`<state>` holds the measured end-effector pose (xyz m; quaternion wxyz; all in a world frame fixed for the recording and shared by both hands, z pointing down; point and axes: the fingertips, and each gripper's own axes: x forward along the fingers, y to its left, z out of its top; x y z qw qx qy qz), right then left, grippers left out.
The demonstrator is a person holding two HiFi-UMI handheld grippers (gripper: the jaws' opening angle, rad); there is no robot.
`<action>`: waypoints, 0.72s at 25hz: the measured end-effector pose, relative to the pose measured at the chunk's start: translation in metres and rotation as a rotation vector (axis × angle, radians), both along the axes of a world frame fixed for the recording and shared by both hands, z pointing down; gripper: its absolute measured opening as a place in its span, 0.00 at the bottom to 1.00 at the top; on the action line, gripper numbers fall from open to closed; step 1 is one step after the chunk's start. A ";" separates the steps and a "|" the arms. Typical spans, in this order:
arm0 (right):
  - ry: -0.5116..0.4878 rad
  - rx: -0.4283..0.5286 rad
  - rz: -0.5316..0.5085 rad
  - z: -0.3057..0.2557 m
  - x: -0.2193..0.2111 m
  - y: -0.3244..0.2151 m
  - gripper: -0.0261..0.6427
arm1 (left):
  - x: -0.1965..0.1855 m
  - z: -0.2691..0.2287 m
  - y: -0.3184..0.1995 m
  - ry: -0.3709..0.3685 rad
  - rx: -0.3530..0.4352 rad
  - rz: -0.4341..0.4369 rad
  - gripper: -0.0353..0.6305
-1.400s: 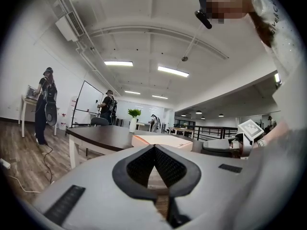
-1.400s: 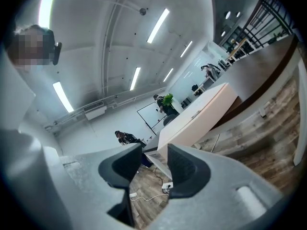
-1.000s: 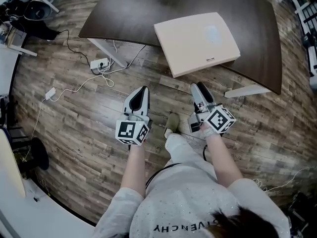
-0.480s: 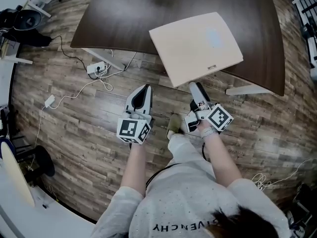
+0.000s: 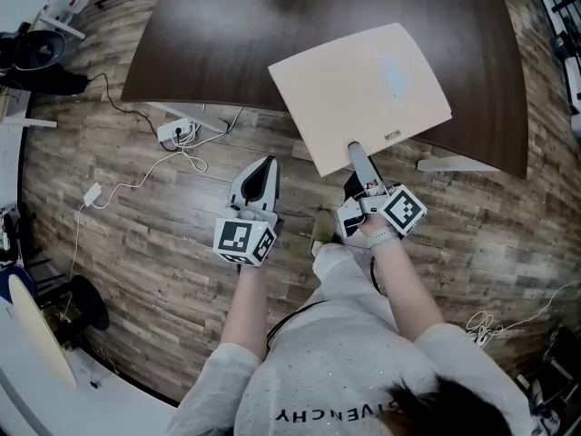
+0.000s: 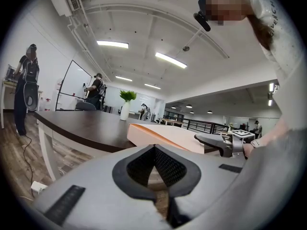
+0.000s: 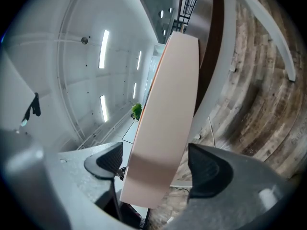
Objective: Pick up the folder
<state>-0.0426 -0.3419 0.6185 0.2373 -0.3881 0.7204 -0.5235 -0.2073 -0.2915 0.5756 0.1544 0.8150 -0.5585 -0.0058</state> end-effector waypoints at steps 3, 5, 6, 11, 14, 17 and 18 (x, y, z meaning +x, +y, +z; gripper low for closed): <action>-0.044 -0.005 0.004 0.001 -0.004 -0.008 0.66 | -0.003 0.005 -0.008 0.006 -0.005 -0.001 0.05; -0.080 -0.020 0.020 0.004 -0.005 -0.015 0.66 | -0.005 0.006 -0.016 0.005 -0.008 -0.002 0.05; -0.095 -0.027 0.030 0.006 -0.005 -0.018 0.66 | -0.006 0.007 -0.020 0.003 -0.008 -0.001 0.05; -0.139 -0.020 0.024 0.004 -0.010 -0.026 0.64 | -0.012 0.008 -0.028 0.001 -0.002 -0.011 0.05; -0.157 -0.023 0.021 0.002 -0.013 -0.027 0.62 | -0.013 0.005 -0.029 -0.007 0.000 -0.015 0.05; -0.170 -0.042 0.035 0.004 -0.013 -0.029 0.53 | -0.014 0.002 -0.032 -0.008 0.003 -0.015 0.05; -0.175 -0.045 0.037 0.005 -0.013 -0.029 0.52 | -0.014 0.002 -0.032 -0.007 0.003 -0.015 0.05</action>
